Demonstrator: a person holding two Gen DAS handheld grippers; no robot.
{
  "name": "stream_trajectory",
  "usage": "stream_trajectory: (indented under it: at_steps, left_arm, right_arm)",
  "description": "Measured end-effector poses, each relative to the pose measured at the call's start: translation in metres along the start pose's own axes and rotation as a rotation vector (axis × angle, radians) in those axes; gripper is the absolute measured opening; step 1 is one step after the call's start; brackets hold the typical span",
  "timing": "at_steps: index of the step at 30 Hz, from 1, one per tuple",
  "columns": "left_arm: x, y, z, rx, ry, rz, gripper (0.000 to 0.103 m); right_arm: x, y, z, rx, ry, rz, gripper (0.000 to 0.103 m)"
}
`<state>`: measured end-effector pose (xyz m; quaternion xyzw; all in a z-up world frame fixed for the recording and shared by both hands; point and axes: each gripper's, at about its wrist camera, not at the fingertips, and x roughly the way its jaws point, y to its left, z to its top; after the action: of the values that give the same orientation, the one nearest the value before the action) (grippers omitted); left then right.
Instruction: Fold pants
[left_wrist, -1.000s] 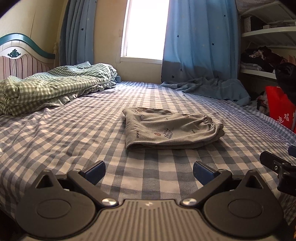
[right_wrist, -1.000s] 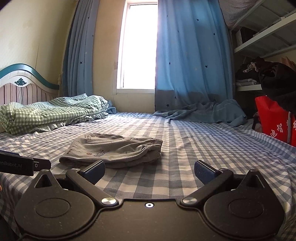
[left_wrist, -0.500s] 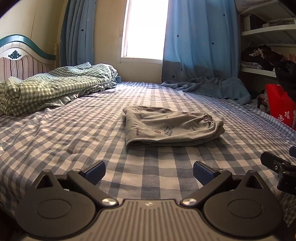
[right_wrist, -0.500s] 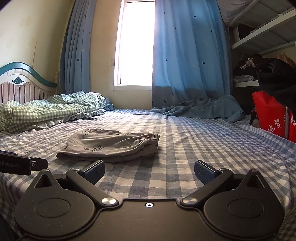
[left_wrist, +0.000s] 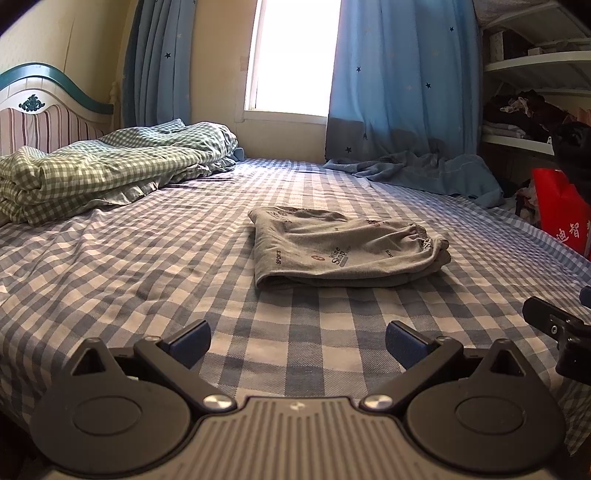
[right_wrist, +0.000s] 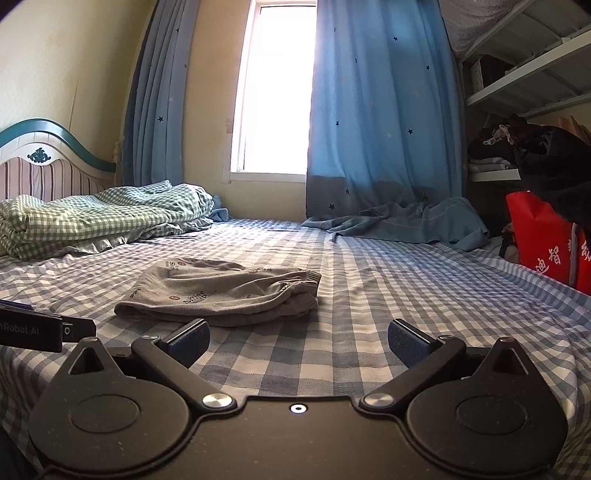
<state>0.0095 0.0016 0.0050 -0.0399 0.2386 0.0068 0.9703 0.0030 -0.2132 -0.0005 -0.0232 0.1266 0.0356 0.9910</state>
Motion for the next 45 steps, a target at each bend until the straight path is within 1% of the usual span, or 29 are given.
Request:
stream_trajectory:
  at_steps: [15,45]
  left_arm:
    - [-0.0001,0.0,-0.0009,0.0,0.002,0.002,0.103]
    - [-0.0003,0.0041,-0.002,0.002,0.008,0.008,0.103]
  right_arm:
    - [-0.0033,-0.0002,-0.0026,0.012,0.007,-0.013,0.102]
    - [-0.0041,0.0002,-0.003,0.01,0.011,-0.009,0.102]
